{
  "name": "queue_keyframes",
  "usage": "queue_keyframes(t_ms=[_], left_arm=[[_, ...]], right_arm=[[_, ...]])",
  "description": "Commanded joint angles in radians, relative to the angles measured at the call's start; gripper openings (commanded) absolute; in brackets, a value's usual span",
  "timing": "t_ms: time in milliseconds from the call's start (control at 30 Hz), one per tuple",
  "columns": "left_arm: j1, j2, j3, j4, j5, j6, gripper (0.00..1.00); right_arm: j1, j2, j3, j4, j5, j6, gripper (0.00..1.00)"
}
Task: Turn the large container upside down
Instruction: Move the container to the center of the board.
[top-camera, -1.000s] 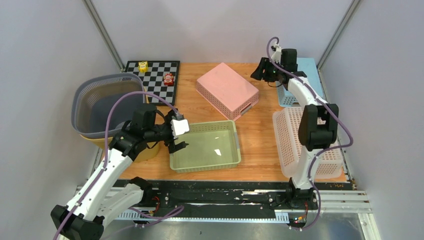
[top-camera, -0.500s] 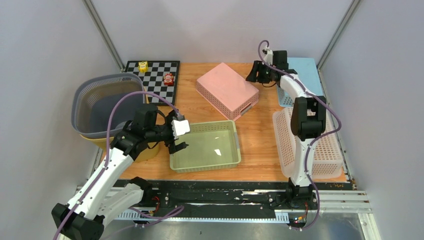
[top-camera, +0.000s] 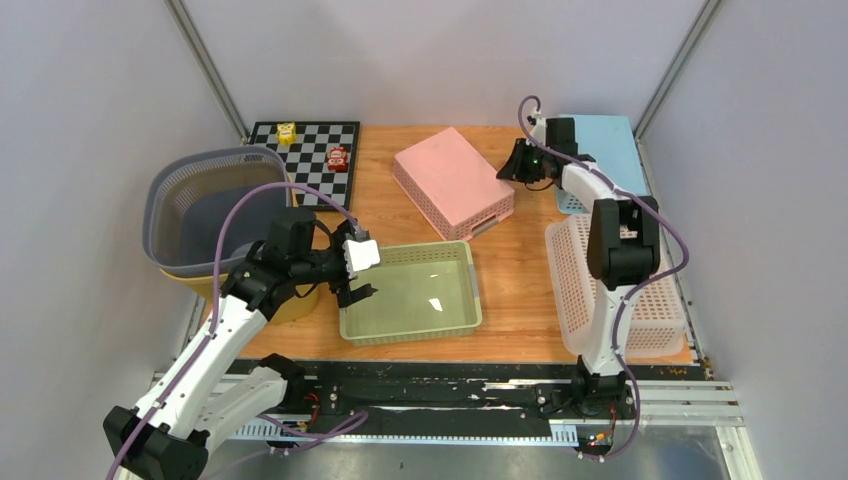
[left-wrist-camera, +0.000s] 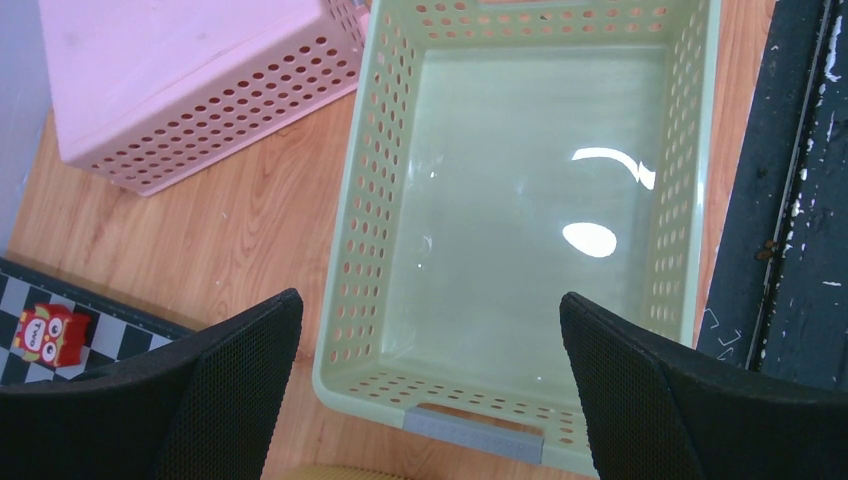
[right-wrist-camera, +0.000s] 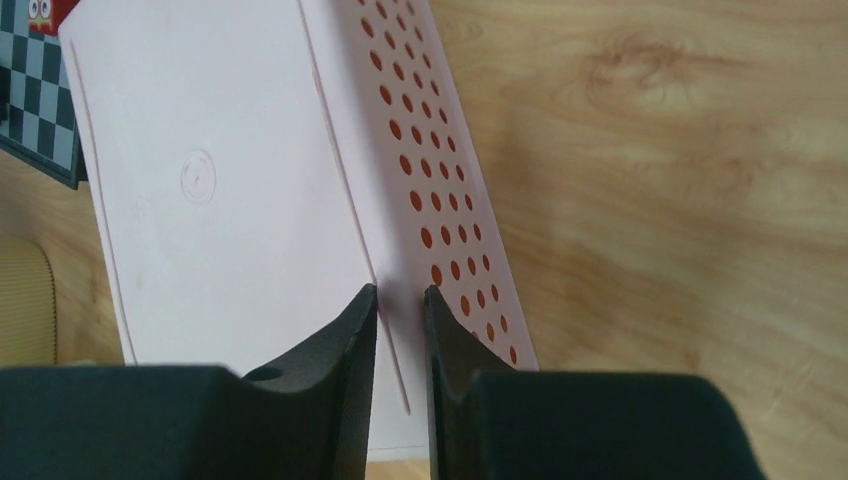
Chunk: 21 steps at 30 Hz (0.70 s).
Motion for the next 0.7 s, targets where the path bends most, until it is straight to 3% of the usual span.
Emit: queue_keyframes(t_ms=[0, 367, 467, 667], left_arm=[[0.009, 0.001, -0.010, 0.003, 0.019, 0.012, 1.00], [0.009, -0.018, -0.015, 0.000, 0.024, 0.014, 1.00], [0.009, -0.012, -0.012, 0.000, 0.026, 0.012, 1.00], [0.009, -0.005, -0.004, -0.004, 0.022, 0.012, 1.00]], right_arm=[[0.013, -0.050, -0.144, -0.098, 0.097, 0.055, 0.17], [0.013, -0.217, -0.357, -0.090, 0.168, 0.115, 0.09], [0.019, -0.274, -0.356, -0.065, 0.181, 0.072, 0.18], [0.114, -0.335, -0.183, -0.129, 0.307, -0.215, 0.43]])
